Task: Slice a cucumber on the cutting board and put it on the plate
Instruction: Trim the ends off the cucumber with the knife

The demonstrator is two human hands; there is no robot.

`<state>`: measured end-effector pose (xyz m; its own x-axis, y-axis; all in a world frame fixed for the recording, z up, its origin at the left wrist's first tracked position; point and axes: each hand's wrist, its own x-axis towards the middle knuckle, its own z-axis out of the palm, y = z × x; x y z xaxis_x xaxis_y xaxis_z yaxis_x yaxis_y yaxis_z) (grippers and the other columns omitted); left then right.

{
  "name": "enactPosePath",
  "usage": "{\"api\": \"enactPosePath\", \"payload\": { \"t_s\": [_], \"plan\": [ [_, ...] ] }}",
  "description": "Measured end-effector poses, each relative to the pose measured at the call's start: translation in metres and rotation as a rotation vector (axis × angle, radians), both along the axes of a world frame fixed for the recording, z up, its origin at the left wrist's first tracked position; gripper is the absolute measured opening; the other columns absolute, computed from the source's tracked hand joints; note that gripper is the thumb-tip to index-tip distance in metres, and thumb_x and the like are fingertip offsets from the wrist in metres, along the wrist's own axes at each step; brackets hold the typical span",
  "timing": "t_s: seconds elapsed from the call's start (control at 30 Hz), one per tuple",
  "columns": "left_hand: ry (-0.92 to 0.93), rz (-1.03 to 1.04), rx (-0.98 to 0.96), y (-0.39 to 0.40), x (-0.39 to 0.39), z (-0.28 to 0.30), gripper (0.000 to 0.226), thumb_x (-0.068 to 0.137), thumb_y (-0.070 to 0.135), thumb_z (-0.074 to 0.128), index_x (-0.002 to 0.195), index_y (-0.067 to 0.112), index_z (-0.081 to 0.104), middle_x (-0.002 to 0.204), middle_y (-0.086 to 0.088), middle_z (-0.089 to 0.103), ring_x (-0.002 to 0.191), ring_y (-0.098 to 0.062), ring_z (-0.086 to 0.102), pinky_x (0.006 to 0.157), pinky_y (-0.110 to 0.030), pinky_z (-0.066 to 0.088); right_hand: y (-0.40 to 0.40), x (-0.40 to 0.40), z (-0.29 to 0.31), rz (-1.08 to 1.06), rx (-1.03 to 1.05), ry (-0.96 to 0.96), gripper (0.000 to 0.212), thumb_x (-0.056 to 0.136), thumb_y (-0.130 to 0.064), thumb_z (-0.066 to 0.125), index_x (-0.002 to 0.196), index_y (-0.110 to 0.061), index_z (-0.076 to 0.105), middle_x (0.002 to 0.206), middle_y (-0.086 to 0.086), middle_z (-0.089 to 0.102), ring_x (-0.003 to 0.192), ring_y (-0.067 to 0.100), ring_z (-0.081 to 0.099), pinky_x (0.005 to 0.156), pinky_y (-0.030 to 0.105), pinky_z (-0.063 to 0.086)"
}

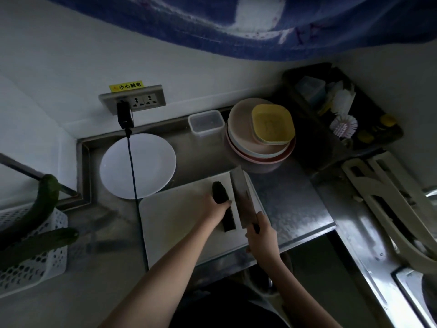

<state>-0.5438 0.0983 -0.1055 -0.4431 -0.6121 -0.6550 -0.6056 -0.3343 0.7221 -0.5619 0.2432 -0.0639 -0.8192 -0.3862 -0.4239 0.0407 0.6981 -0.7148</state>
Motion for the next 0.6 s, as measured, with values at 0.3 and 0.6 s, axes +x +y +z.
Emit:
{"api": "enactPosePath", "payload": {
  "t_s": [0.3,0.6],
  "plan": [
    [0.066,0.072,-0.063,-0.018,0.038,-0.006,0.029,0.086,0.011,0.066,0.106,0.004,0.046,0.095,-0.006,0.053,0.077,-0.013,0.052,0.058,-0.017,0.041,-0.017,0.012,-0.004,0.134,-0.016,0.026,0.018,0.097,-0.026,0.048,0.081,-0.018,0.043,0.063,0.006,0.054,0.048,0.022,0.053,0.047,0.048,0.049],
    [0.102,0.133,-0.194,-0.029,0.053,-0.011,0.028,0.078,-0.003,0.071,0.084,0.010,0.047,0.079,0.001,0.053,0.078,-0.020,0.052,0.059,-0.017,0.043,-0.034,0.029,-0.003,0.179,-0.027,0.084,0.022,0.098,-0.028,0.046,0.082,-0.014,0.045,0.060,0.009,0.056,0.052,0.031,0.055,0.050,0.048,0.046]
  ]
}}
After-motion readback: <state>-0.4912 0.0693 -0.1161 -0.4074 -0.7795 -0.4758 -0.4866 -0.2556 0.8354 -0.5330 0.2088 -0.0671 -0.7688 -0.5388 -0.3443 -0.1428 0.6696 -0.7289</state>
